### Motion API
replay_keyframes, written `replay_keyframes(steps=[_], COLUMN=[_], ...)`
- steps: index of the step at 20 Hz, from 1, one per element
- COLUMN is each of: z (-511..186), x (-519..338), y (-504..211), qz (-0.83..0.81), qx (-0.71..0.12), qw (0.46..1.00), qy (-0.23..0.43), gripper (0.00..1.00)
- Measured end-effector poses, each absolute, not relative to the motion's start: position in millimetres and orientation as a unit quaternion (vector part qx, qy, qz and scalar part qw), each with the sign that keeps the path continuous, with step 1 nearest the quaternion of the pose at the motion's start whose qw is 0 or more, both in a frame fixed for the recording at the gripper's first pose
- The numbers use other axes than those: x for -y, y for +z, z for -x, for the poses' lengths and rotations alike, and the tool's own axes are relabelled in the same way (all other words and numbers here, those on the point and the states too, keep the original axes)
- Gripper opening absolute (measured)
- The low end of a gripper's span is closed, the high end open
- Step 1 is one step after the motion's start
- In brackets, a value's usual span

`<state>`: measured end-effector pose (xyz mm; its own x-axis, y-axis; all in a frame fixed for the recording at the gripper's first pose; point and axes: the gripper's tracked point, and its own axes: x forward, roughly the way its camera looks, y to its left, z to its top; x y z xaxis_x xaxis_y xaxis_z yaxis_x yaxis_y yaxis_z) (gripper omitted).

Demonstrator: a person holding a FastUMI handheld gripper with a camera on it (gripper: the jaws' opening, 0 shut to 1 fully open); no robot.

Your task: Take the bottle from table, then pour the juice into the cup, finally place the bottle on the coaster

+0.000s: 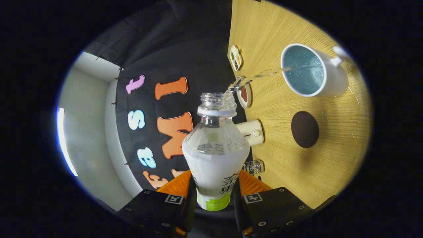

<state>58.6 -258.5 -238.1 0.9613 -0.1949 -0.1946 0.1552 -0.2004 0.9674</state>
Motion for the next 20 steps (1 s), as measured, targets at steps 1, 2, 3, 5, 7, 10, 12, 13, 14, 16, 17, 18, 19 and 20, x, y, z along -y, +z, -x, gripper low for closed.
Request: replay_keyframes(steps=[1,2,3,5,7,10,12,13,14,16,17,18,19,20], z=[-58.3,-57.1,-57.8,-58.4,-60.2,-59.2,-58.7,-59.4,-59.3,-59.6,-60.9,-59.9,-60.6,-58.5], x=[259.6,260.2,260.5,262.0,263.0,264.2,264.8,265.4,265.9,265.7,265.6,266.1,267.0,266.6], y=[-237.9,-236.9,-238.0,-235.8,-235.3,-233.7,-234.1,-233.5,-231.6,-231.7,-231.8,-229.9,-228.9,-228.3], qz=[-0.763,-0.764,-0.766,-0.769,-0.771,-0.776,-0.778,-0.779,-0.782,-0.785,-0.787,-0.788,-0.790,-0.791], qx=[0.014,0.015,0.016,0.020,0.022,0.024,0.025,0.029,0.029,0.029,0.029,0.030,0.031,0.032], qw=[0.631,0.629,0.628,0.624,0.621,0.616,0.613,0.612,0.608,0.604,0.602,0.600,0.599,0.597], qy=[-0.139,-0.139,-0.139,-0.137,-0.136,-0.135,-0.135,-0.133,-0.132,-0.133,-0.133,-0.132,-0.130,-0.128], gripper=[0.51,0.51,0.51,0.51,0.51,0.51,0.51,0.51,0.51,0.51,0.51,0.51,0.51,0.51])
